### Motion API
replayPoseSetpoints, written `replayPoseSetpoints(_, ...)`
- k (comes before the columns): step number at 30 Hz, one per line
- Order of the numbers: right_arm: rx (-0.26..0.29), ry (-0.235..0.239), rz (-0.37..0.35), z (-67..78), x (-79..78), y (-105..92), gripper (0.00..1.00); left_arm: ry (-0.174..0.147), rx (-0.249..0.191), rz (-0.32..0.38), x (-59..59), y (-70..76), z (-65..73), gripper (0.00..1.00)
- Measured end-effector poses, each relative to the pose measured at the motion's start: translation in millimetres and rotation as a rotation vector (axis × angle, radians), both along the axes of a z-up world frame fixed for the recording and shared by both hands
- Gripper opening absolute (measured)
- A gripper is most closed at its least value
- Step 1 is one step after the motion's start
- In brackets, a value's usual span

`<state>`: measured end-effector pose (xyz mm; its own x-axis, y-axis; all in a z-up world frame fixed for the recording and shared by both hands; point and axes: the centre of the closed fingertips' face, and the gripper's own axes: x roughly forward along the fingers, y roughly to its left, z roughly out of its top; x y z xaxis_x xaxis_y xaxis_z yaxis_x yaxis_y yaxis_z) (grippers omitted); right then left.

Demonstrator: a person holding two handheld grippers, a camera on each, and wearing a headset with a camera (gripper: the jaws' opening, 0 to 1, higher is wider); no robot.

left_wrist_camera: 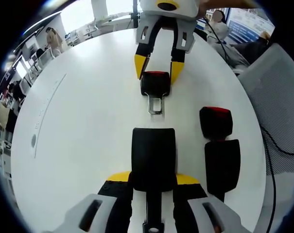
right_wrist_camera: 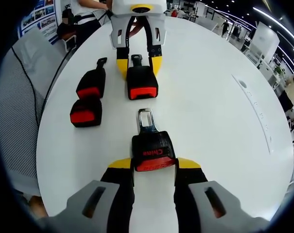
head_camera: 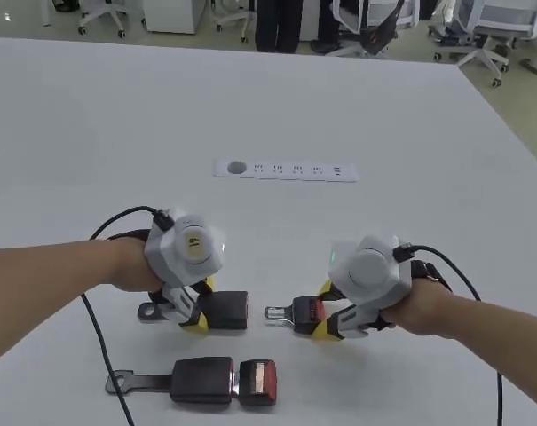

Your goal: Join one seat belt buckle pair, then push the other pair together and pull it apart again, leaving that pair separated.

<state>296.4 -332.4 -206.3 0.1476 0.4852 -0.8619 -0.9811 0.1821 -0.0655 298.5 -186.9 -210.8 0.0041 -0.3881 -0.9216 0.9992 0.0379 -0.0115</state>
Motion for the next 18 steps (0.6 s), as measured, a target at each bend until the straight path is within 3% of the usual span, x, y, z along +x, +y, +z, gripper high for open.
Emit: replayPoseSetpoints(18, -0.013, 0.002, -0.006, -1.0, 1.8, -23.2, 0.29, 0.0, 0.001, -0.002, 3.4, 2.8, -0.2, 0.32)
